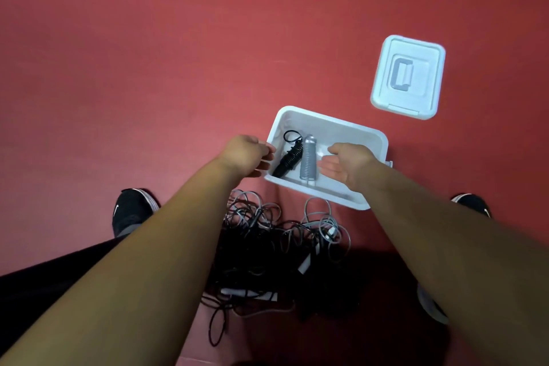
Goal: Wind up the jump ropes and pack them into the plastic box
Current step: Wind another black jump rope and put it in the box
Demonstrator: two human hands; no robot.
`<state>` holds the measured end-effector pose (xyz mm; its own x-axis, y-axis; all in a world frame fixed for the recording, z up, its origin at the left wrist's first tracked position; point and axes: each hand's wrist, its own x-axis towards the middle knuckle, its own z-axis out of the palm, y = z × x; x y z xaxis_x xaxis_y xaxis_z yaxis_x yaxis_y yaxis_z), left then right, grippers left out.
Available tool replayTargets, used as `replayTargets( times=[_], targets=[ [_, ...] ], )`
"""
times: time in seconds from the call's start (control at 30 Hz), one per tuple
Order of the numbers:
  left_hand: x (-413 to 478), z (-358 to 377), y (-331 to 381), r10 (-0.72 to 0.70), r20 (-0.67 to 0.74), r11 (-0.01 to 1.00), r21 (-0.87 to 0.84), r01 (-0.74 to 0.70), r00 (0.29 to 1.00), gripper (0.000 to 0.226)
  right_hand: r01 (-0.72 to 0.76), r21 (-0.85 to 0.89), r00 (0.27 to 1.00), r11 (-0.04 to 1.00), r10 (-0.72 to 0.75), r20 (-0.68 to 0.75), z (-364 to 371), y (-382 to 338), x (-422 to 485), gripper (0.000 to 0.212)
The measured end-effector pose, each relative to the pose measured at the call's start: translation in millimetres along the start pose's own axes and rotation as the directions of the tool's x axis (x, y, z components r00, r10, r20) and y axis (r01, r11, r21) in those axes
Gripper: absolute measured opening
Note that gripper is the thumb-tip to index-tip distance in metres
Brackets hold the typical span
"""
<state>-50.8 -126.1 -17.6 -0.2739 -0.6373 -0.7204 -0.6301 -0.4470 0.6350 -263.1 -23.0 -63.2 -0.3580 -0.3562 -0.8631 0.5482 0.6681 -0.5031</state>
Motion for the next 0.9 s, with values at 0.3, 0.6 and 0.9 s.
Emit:
replayTargets(
  times=[0.3, 0.6, 0.9],
  targets=[
    [-25, -1, -21, 0.003, 0.008, 0.996, 0.092, -0.004, 1.0, 0.022, 0.091, -0.177, 0.995, 0.98, -0.083, 0.055, -5, 15, -53, 0.015],
    [-37, 10, -87, -0.001, 0.021, 0.872, 0.49, -0.009, 1.0, 0.025, 0.073, -0.295, 0.994, 0.953, -0.047, 0.094, -7, 73, -73, 0.014],
    [-33, 22, -136, -0.057, 0.233, 0.705, 0.698, -0.127, 0.971, 0.061, -0.007, -0.494, 0.978, 0.87, 0.109, 0.179, 1, 110, -69, 0.022]
  ],
)
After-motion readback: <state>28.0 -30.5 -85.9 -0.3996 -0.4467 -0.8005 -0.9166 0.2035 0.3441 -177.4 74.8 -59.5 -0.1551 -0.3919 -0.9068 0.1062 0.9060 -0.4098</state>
